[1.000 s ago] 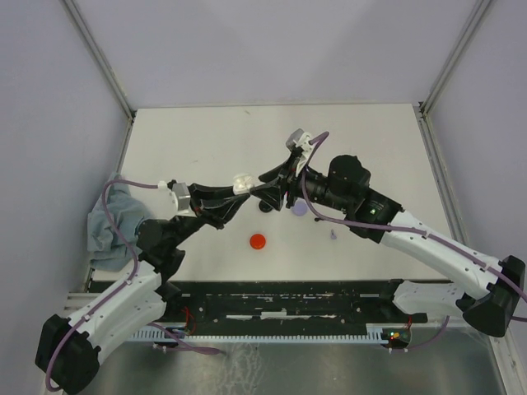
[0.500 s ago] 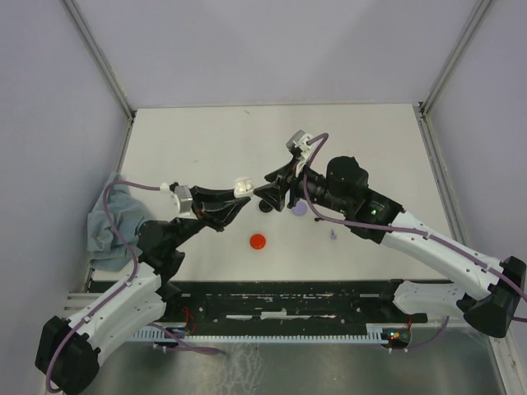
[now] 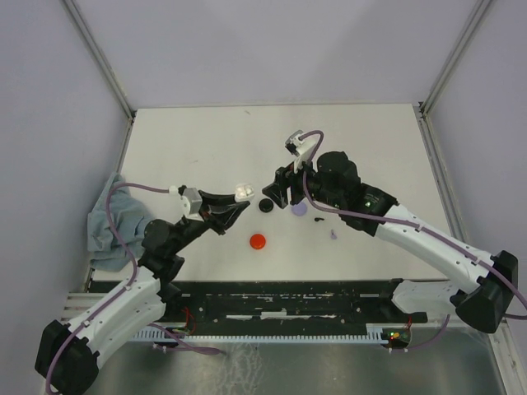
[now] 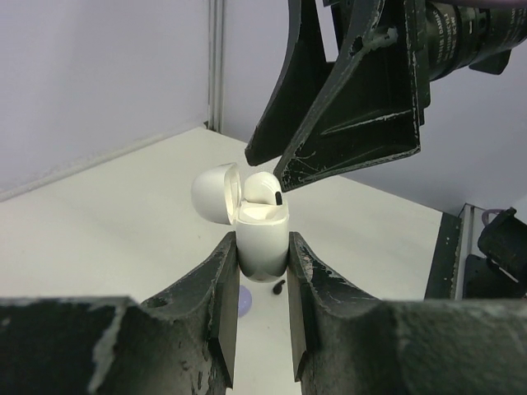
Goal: Insert the wireless bluetooth earbuds into the charging case
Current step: Place the earbud in the charging case, then pick up the earbud from the charging case.
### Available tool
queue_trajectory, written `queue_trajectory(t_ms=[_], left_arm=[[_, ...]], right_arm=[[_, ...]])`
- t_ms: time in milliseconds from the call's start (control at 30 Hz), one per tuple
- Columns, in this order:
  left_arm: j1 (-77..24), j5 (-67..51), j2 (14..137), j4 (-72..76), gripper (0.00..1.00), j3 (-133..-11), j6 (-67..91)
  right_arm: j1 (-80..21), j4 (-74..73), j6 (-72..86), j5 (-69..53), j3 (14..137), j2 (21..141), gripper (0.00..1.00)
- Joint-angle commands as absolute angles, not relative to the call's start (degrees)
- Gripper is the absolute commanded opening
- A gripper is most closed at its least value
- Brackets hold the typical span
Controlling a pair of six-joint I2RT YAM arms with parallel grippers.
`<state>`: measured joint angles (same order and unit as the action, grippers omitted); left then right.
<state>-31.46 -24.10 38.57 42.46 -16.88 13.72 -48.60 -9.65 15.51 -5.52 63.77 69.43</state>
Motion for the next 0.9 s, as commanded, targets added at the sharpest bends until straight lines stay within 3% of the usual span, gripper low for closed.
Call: queue_trajectory(t_ms=[0,500,867], left_arm=[[-31.4,-22.8,38.1,41.7,0.03,-16.1,9.2],[-31.4,-28.1,40.0,34.8,0.03,-20.7,-7.0],[-31.4,-31.3,42.1,35.3,0.03,-22.7,-9.4]], right_arm=[[-48.3,-10.6,16.3,-7.7,68.1,69.4,0.65],[-48.3,-33.4,32.1,-13.5,86.9,78.4,0.54],[-48.3,-36.2,37.7,-12.7,89.4,82.6,0.47]])
